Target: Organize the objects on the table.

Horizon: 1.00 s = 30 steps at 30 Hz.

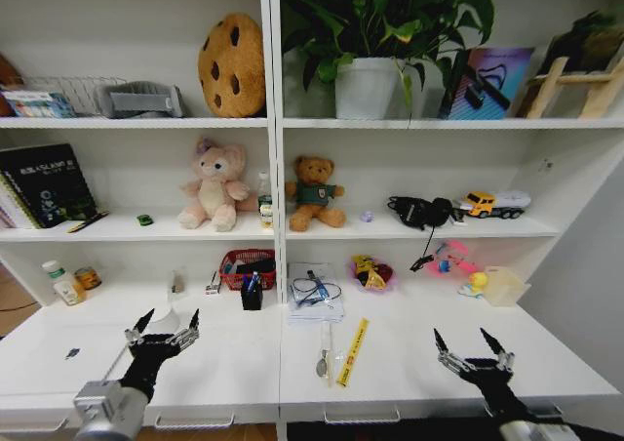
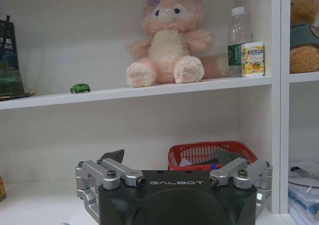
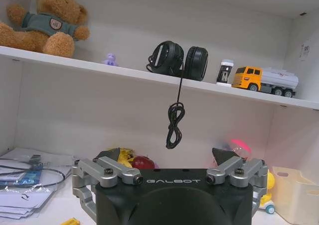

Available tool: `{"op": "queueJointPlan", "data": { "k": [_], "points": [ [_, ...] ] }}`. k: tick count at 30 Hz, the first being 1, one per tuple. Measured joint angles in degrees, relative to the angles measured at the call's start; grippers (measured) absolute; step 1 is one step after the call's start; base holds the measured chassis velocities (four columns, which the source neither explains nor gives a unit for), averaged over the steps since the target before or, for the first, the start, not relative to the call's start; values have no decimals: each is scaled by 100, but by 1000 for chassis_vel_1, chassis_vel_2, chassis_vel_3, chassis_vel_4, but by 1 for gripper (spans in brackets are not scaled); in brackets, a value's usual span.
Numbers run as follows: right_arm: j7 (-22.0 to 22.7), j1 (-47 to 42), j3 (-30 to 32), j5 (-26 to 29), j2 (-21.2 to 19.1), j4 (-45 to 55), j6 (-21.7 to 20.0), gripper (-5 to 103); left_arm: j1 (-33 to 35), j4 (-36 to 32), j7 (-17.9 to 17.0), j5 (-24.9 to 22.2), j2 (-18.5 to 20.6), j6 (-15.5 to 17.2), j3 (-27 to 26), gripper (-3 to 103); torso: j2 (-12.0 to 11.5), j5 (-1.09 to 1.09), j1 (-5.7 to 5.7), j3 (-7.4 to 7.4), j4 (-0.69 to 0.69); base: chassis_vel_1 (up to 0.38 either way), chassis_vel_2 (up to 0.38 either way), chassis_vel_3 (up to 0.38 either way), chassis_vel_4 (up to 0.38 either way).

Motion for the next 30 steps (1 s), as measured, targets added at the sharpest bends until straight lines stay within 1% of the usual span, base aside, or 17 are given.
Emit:
{"op": "queueJointPlan", "data": {
  "k": [6,10,12,16,17,18,19,21,22,24,25,26,28,29,30],
  "points": [
    [2,4,-2,2,-2,-3,-5,100,0,0,0,0,0,0,0,100,0,1,0,0,0,68,60,-50,-51],
    [2,6,-4,4,-3,-6,-8,100,0,0,0,0,0,0,0,100,0,1,0,0,0,155,158,-167,-160],
    [2,7,-5,4,-3,-6,-8,100,0,0,0,0,0,0,0,100,-1,0,2,1,2,201,192,-221,-190],
    [2,8,-7,6,-3,-6,-10,100,0,0,0,0,0,0,0,100,0,-1,0,0,0,232,232,-225,-233],
    [2,8,-7,6,-3,-6,-10,100,0,0,0,0,0,0,0,100,0,-7,0,0,-1,256,254,-264,-249],
    [2,8,-7,6,-3,-6,-10,100,0,0,0,0,0,0,0,100,0,-7,0,0,-1,256,254,-264,-249],
    [2,9,-9,6,-4,-8,-12,100,0,0,1,0,0,0,0,100,0,7,1,0,-1,295,297,-276,-286],
    [2,8,-8,7,-4,-8,-12,100,0,0,0,0,0,0,0,100,0,-6,1,0,1,276,300,-279,-285],
    [2,8,-8,7,-4,-8,-12,100,0,0,0,0,0,0,0,100,0,-6,1,0,1,276,300,-292,-284],
    [2,8,-9,7,-4,-9,-13,100,0,0,1,0,0,0,0,100,1,3,0,0,0,324,321,-328,-305],
    [2,9,-9,7,-4,-9,-13,100,0,0,0,0,0,0,0,100,0,3,0,0,0,336,337,-343,-355],
    [2,9,-9,7,-4,-8,-13,100,0,0,0,0,0,0,0,100,0,-4,1,0,1,339,356,-343,-355],
    [2,9,-8,7,-4,-8,-13,100,0,0,0,0,0,0,0,100,1,-5,-1,-1,0,339,356,-354,-356],
    [2,8,-9,7,-4,-8,-13,100,0,0,0,0,0,0,0,100,1,1,-1,-1,0,368,380,-364,-387],
    [2,9,-9,7,-4,-9,-13,100,0,0,0,0,0,0,0,100,0,2,1,1,0,367,394,-382,-387]
  ]
}}
